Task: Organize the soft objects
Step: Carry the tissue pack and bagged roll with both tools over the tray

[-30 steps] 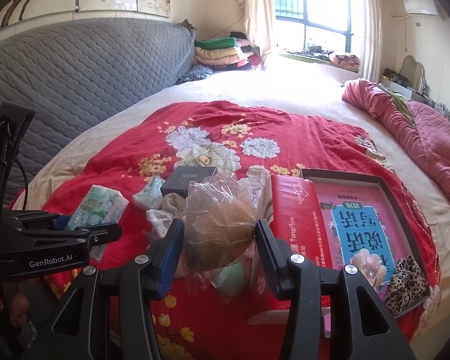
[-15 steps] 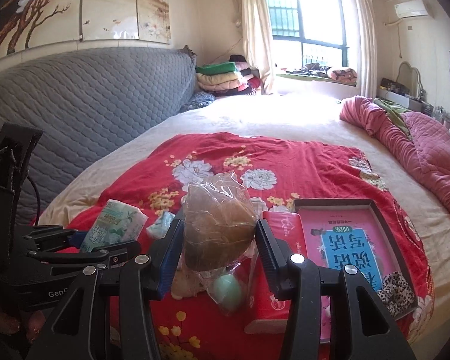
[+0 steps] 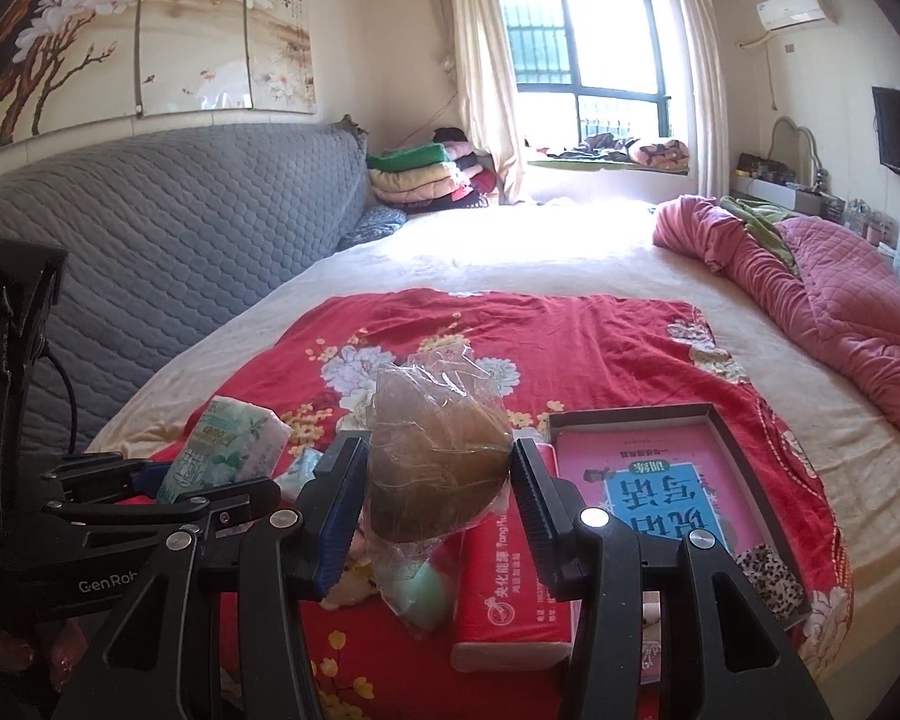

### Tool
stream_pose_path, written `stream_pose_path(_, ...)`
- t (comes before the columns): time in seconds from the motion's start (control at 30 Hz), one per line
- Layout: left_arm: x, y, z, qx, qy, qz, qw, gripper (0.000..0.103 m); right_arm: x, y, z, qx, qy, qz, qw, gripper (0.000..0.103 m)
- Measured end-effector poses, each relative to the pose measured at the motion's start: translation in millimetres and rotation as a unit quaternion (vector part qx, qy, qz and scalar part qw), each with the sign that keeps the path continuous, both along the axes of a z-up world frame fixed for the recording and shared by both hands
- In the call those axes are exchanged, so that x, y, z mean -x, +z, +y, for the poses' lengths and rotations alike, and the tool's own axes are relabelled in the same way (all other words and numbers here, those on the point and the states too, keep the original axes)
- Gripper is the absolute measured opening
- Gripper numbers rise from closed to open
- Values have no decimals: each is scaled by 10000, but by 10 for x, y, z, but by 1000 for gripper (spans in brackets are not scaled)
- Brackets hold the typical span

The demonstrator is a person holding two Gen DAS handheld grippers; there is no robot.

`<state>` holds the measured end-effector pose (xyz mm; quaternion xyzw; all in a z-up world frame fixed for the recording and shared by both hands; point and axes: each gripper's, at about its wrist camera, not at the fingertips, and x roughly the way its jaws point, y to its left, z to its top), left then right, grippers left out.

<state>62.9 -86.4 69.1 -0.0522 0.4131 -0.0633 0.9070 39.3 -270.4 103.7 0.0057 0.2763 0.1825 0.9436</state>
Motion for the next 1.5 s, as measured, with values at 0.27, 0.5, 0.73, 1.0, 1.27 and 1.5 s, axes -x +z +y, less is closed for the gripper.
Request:
stream_pose_path(0.27,-149,60,-361,-52,-306,-32,9995,44,-47,40,-405,-94,-429,-87,9990,50)
stream_pose_path(0.5,-291,71,-682,-113,-574,-55,9983,44,-118,-8,-879,-36,-1000,-128,9949,50)
stream_pose_path(0.73,-474,-65,-1081,-79,-924,147,9956,44,-176,-99,-1312,0,-1490,-50,9888,50)
stream_pose_path(1.0,-726,-294,-1657,-214,-1398,435,9890,44,-281,-317,-1674,155,-1850,225,9824,50)
stream_pose_path(1.27,-936,-628,-1988,-364,-1632,850,9822,44,-426,-668,-1800,129,-1795,669,9814,50)
stream_pose_path(1.5,-1028,-827,-2080,-505,-1641,1007,9800,44,-535,-952,-1792,317,-1661,980,9807,50)
